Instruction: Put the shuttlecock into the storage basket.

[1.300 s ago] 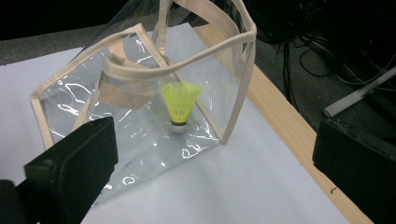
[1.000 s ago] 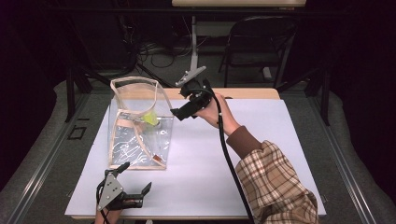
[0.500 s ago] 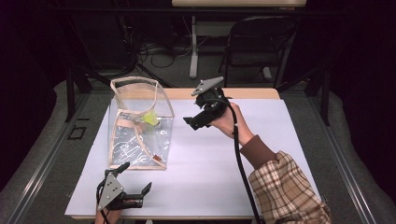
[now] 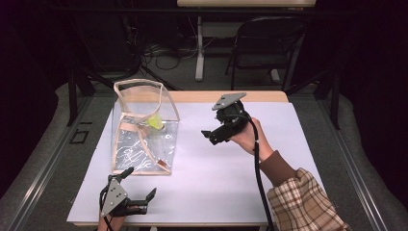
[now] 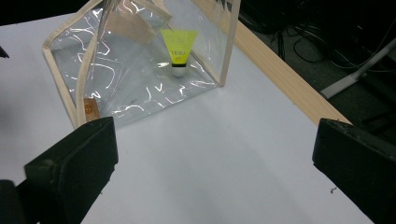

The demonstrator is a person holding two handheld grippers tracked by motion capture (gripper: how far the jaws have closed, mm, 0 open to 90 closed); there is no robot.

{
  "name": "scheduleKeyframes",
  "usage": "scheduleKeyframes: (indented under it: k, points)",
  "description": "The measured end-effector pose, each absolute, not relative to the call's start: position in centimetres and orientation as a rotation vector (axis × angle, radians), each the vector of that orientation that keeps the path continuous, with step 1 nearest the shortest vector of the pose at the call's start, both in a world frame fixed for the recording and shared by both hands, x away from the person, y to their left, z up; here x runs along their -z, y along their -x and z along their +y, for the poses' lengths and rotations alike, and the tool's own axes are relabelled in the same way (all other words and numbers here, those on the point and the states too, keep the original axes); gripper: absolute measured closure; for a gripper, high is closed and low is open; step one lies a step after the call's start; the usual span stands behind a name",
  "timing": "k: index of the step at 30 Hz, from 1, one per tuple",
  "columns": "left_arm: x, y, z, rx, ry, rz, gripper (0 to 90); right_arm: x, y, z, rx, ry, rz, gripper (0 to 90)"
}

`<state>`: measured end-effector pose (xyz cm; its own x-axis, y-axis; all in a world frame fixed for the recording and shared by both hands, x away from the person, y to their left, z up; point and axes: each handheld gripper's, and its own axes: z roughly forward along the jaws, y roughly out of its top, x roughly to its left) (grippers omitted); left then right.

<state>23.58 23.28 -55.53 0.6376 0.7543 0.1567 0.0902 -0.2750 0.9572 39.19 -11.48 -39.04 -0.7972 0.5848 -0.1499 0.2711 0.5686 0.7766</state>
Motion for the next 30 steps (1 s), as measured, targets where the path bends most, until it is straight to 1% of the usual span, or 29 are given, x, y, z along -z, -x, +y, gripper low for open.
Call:
scheduleKeyframes:
  k: [30]
  points:
    - [55.6,-23.6,23.2,-0.753,-1.753,0.689,0.2,42.7,-34.6,-17.3,-1.124,-0.791,2.346,0.0]
